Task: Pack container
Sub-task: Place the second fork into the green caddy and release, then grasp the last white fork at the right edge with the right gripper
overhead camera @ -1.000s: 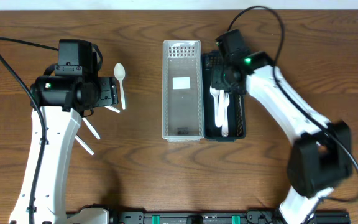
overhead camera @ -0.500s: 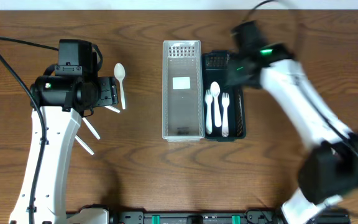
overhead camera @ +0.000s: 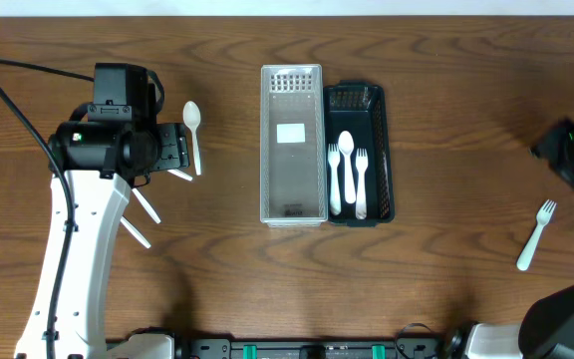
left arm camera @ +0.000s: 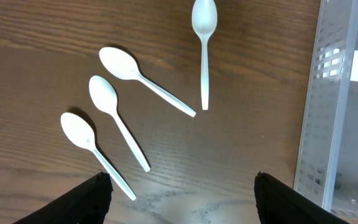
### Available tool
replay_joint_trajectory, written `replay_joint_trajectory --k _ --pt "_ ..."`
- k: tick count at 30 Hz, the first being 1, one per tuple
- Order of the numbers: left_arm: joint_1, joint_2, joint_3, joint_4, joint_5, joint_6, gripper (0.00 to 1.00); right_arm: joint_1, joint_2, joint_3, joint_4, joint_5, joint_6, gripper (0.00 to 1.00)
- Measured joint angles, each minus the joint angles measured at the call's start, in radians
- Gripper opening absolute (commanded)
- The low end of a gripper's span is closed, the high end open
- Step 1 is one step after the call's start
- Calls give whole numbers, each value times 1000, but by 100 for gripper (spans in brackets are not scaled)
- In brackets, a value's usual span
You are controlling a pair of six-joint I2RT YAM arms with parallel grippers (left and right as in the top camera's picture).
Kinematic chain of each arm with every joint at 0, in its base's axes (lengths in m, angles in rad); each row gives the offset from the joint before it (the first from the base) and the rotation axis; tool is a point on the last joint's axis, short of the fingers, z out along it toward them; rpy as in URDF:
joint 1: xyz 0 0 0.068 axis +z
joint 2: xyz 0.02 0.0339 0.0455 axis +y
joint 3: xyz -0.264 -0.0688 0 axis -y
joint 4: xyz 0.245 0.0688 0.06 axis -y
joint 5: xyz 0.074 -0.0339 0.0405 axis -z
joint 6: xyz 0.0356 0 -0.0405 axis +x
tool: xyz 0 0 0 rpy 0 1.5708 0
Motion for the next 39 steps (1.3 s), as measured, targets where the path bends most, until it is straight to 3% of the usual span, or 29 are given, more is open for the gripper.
replay_joint_trajectory --k 5,11,31,33,37,39 --pt "0 0 0 0 0 0 76 -122 15 -229 198 -10 -84 78" --pt "0 0 0 0 0 0 76 -213 27 -398 368 -40 -186 73" --pt "0 0 0 0 0 0 76 -243 169 -473 559 -124 -217 71" --pt "0 0 0 0 0 0 76 -243 175 -467 564 -117 -218 68" --pt "0 0 0 0 0 0 76 -244 182 -461 568 -109 -227 48" --pt "0 0 0 0 0 0 76 -243 183 -460 570 -109 -225 46"
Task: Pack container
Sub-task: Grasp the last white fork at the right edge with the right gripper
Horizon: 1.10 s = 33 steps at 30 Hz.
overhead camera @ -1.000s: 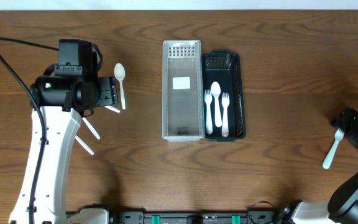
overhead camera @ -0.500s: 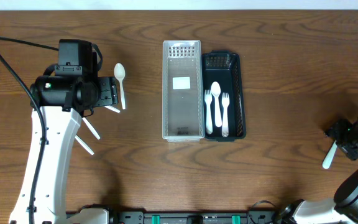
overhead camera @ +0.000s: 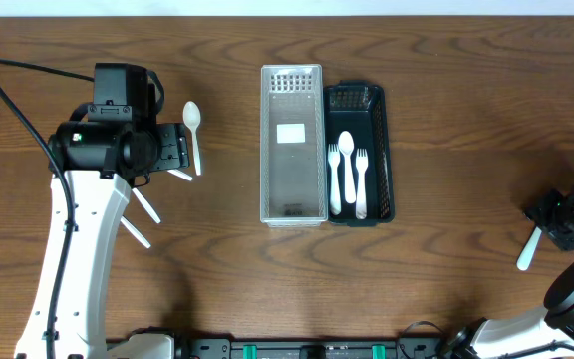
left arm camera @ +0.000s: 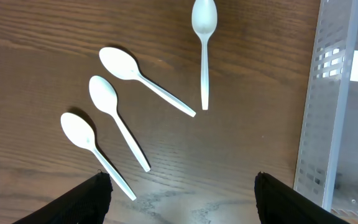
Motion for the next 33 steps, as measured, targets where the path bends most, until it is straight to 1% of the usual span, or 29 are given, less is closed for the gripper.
replay_joint_trajectory --k 2,4,5,8,11,13,14,17,21,23,28,31,32,33 --pt "0 0 0 0 0 0 76 0 0 0 -5 0 1 45" --pt "0 0 0 0 0 0 76 0 0 1 -9 0 2 40" --pt "0 0 0 0 0 0 76 0 0 2 -11 -2 2 40" --pt "0 0 0 0 0 0 76 1 0 2 -16 -2 7 32" --pt "0 0 0 0 0 0 76 6 0 4 -24 -3 14 28" --pt "0 0 0 0 0 0 76 10 0 5 -29 -3 15 23" --pt "0 0 0 0 0 0 76 13 0 5 -31 -5 17 22" --pt "0 0 0 0 0 0 76 20 0 6 -36 -7 19 22" --pt "0 0 0 0 0 0 76 35 0 6 -40 -7 21 19" --pt "0 0 0 0 0 0 76 42 0 8 -50 -8 26 21" --pt "0 0 0 0 0 0 76 77 6 35 -148 -28 47 21" --pt "0 0 0 0 0 0 76 128 4 72 -231 -42 54 22" --pt "0 0 0 0 0 0 76 150 0 96 -256 -43 56 21" --pt "0 0 0 0 0 0 76 181 -9 130 -278 -43 57 16"
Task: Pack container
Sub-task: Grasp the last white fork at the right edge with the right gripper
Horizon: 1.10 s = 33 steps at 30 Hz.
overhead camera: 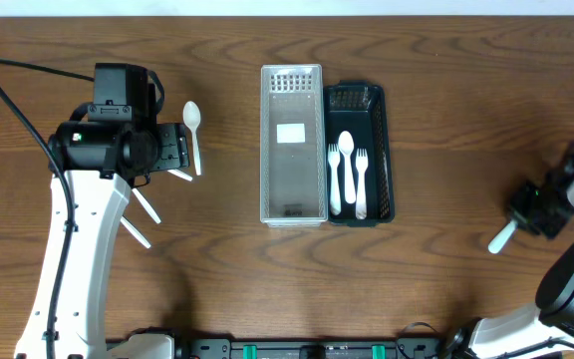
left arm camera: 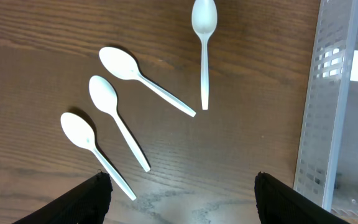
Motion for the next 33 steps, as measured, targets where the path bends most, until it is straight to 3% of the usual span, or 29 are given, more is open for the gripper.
replay_joint_trajectory --k 1,6,14,16,20,22,27,33 --pt "0 0 0 0 0 0 76 25 -12 29 -10 -2 -1 2" --pt "0 0 0 0 0 0 76 201 -140 212 -27 -13 12 2" --pt "0 0 0 0 0 0 76 443 -220 343 -36 43 43 27" --pt "0 0 0 0 0 0 76 442 -211 337 -63 74 52 29" --pt "0 0 0 0 0 0 76 403 -192 311 -135 119 84 54" --pt "0 0 0 0 0 0 76 370 -182 289 -156 131 108 62" --pt "0 0 0 0 0 0 76 270 -175 179 -134 145 166 65" --pt "0 0 0 0 0 0 76 160 -159 -12 25 141 182 68"
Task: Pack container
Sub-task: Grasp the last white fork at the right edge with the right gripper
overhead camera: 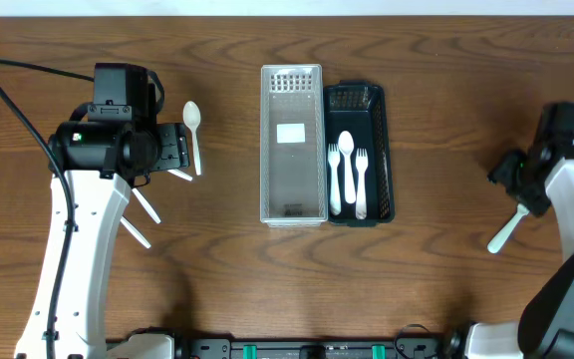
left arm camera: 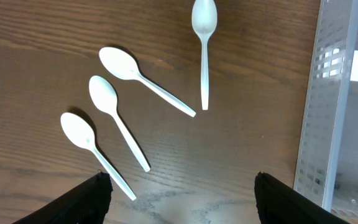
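Note:
A black tray (overhead camera: 371, 100) at the table's middle holds a white spoon and two white forks (overhead camera: 347, 175), and a clear tray (overhead camera: 292, 100) stands against its left side. My left gripper (left arm camera: 179, 202) hangs open over several white spoons (left arm camera: 145, 79), which lie loose on the wood left of the clear tray. At the far right my right gripper (overhead camera: 519, 191) is shut on a white fork (overhead camera: 503, 236); only the handle shows, pointing down and left, and the head is hidden.
The left arm's white link and black cable (overhead camera: 18, 110) cover the left side of the table. The clear tray's wall (left arm camera: 328, 124) fills the right edge of the left wrist view.
My right gripper has shifted up and a little left with the fork, and more of the handle shows below it. The left arm and the spoons have not moved.
The fork first lay loose near the right edge with my right gripper above it. Then the gripper was down over the fork's head. Then the fork was further left with the gripper, and now sits further up. The left gripper stayed open over the spoons.

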### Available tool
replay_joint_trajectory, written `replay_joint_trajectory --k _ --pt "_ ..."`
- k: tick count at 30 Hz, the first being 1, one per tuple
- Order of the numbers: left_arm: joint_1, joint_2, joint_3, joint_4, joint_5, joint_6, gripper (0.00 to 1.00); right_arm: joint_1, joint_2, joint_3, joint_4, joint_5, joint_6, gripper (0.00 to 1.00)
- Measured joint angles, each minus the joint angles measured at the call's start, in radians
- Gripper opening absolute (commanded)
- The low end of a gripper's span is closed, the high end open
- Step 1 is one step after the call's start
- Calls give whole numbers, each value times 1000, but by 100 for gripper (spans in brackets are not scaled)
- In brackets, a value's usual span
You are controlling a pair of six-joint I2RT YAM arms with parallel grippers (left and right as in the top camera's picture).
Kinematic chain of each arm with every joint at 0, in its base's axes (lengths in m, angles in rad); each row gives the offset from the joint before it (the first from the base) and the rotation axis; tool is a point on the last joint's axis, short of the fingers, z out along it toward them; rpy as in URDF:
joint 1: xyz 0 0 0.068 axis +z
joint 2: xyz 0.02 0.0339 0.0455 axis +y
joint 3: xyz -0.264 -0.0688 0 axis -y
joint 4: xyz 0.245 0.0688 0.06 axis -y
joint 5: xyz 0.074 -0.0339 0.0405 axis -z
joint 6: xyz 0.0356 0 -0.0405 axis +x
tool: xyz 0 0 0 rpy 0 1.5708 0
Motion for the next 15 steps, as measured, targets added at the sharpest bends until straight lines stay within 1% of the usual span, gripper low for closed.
replay_joint_trajectory --k 4,6,11,15 --pt "0 0 0 0 0 0 76 -50 26 -120 137 -23 -12 66" --pt "0 0 0 0 0 0 76 -67 46 -154 177 -42 -24 68" --pt "0 0 0 0 0 0 76 -91 114 -164 209 -62 -36 69" --pt "0 0 0 0 0 0 76 -109 135 -154 232 -60 -41 69"
